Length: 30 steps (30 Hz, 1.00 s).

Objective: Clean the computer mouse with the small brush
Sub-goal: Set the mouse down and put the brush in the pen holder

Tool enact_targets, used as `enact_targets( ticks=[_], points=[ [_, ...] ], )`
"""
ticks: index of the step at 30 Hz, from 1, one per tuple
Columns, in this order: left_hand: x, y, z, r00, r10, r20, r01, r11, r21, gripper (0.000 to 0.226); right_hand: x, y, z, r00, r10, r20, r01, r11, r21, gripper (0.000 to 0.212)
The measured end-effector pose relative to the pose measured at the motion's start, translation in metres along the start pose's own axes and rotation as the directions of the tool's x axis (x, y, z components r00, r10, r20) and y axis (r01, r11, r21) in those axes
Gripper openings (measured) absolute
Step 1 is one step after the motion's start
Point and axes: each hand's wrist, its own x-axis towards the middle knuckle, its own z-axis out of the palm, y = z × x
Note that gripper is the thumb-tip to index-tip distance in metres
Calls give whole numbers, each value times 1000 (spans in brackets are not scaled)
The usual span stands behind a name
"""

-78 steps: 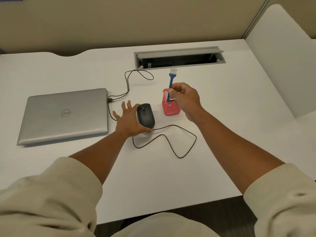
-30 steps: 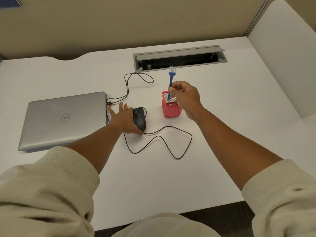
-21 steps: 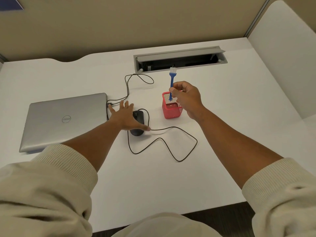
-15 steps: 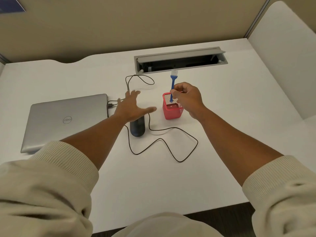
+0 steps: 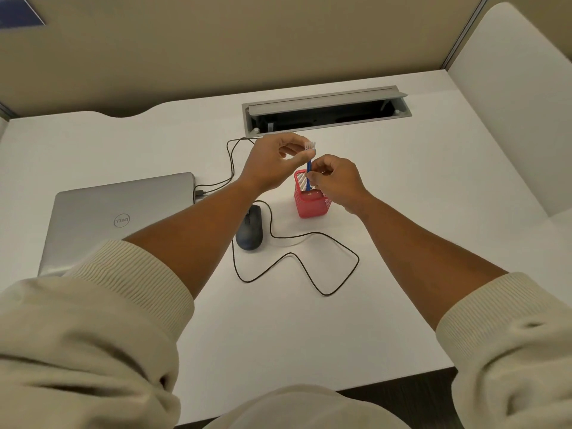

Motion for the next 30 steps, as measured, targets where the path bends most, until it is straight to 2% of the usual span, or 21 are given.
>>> enact_targets(
  ticks=[2, 6, 12, 16, 23, 30],
  points=[
    [2, -2, 2, 1000, -1, 6, 1, 1000, -17, 12, 1, 1, 0, 1000, -1, 7, 1, 1000, -28, 16],
    [1, -8, 5, 999, -31, 40, 32, 999, -17, 17, 2, 0, -2, 999, -34, -8, 34, 999, -20, 22],
    [-2, -17, 13, 993, -103, 57, 101, 994, 35, 15, 2, -2, -3, 996, -84, -17, 82, 995, -64, 20],
    [-7, -21, 18, 988, -151, 31, 148, 984, 98, 18, 4, -1, -4, 996, -90, 17, 91, 982, -164, 21],
    [-14, -25, 22, 986, -164, 11, 160, 975, 156, 22, 5, 1, 0, 997, -57, 55, 70, 960, -271, 17],
    [-13, -23, 23, 986, -164, 10, 160, 970, 184, 21, 7, -1, -1, 1000, -19, 6, 20, 945, -327, 21]
  ],
)
